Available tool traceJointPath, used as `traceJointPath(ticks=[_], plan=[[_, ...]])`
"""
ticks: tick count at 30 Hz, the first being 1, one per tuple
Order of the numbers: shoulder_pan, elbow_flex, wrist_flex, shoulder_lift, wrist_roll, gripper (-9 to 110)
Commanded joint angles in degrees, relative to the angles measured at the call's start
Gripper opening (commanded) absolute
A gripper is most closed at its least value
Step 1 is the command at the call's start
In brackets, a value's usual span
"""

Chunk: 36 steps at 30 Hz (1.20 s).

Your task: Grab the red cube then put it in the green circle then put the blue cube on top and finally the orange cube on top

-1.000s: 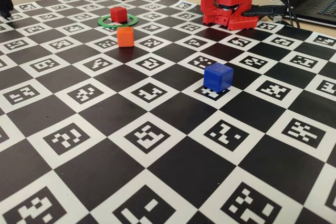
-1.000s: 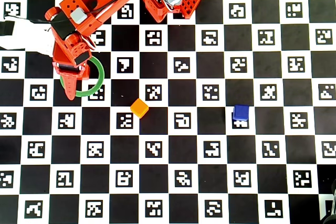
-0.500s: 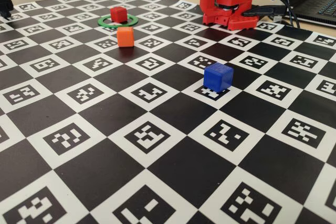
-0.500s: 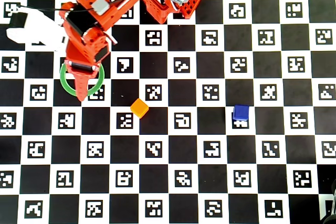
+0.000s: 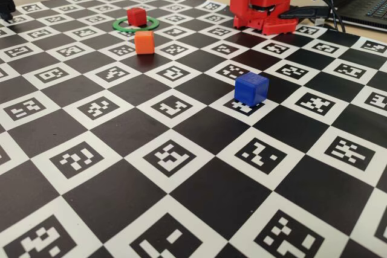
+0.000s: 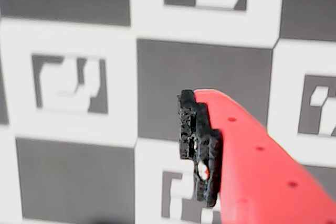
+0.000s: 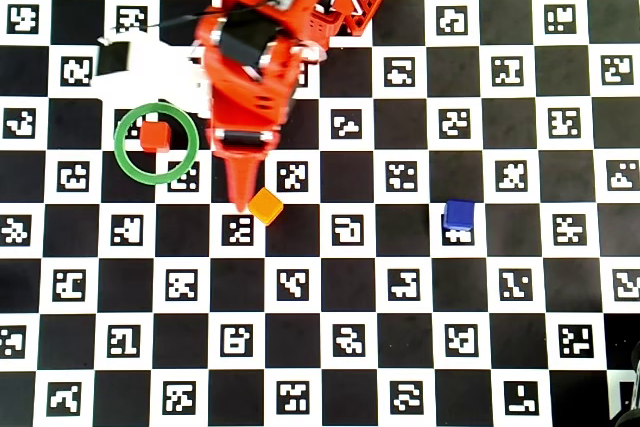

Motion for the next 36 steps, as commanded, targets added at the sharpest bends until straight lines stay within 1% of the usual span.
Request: traceJointPath(ticks=[1,7,10,12,19,24,28,33,36], plan=[[-9.9,-4.7,0.7,4.6,7.4,47],[-22.3,-7.0,0.6,3.5,19.3,44],[-26.6,-9.3,-0.3,1.2,25.1,39],[-28.8,-11.2,-1.0,-0.5,29.4,39],[-38.1,-17.1,-3.7,-11.0,39.6,39],[-41.9,-21.7,-4.9,-21.0,46.9,36],[-43.4,-20.9,-6.7,-24.4,47.4,36],[-45.3,-16.7,-9.8,-25.2,48.8,41],[-46.3,-13.5,-11.5,-25.0,49.0,42]])
